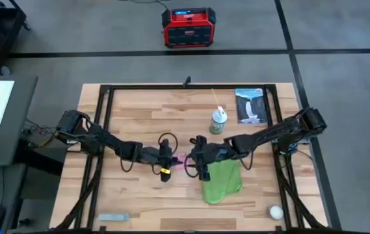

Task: Apply microfiber cloth
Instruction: Spray the back of the pink phone using the white spray bottle

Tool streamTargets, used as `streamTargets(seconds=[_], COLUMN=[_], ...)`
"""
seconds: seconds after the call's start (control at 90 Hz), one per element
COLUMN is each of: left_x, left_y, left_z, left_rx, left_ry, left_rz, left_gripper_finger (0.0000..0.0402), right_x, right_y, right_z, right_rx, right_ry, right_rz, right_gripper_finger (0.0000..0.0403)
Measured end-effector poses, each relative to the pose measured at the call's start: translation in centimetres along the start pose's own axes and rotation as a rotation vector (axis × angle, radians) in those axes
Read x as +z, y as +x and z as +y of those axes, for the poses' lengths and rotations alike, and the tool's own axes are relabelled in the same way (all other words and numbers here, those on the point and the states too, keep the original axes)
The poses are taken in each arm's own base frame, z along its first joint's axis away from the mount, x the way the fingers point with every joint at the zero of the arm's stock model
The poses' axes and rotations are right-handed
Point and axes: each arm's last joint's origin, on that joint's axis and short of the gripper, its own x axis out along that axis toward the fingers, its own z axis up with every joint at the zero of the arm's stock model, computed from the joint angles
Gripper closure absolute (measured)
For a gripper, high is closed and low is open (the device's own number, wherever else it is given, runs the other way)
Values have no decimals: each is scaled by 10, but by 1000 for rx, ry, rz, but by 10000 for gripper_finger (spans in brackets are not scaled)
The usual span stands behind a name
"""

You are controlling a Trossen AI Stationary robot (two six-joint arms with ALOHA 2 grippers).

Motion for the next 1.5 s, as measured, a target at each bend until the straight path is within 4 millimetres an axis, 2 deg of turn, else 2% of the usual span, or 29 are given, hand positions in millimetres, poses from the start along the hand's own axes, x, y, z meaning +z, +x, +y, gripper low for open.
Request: streamTargets(seconds=[0.622, 1.378, 1.5], left_x=[1, 4, 6], left_y=[-2, -1, -1], left_z=[-8, -6, -6], left_rx=[-41, -31, -36], left_ry=[2, 3, 5], left_rz=[-22, -49, -68], left_gripper_finger=[399, 399, 400], right_x=[-5, 4, 7], right_y=[1, 1, 2], right_z=[-12, -8, -11], right_rx=[-126, -16, -19], right_ry=[-3, 28, 34], right_rz=[53, -34, -59], right_gripper_finger=[246, 246, 263])
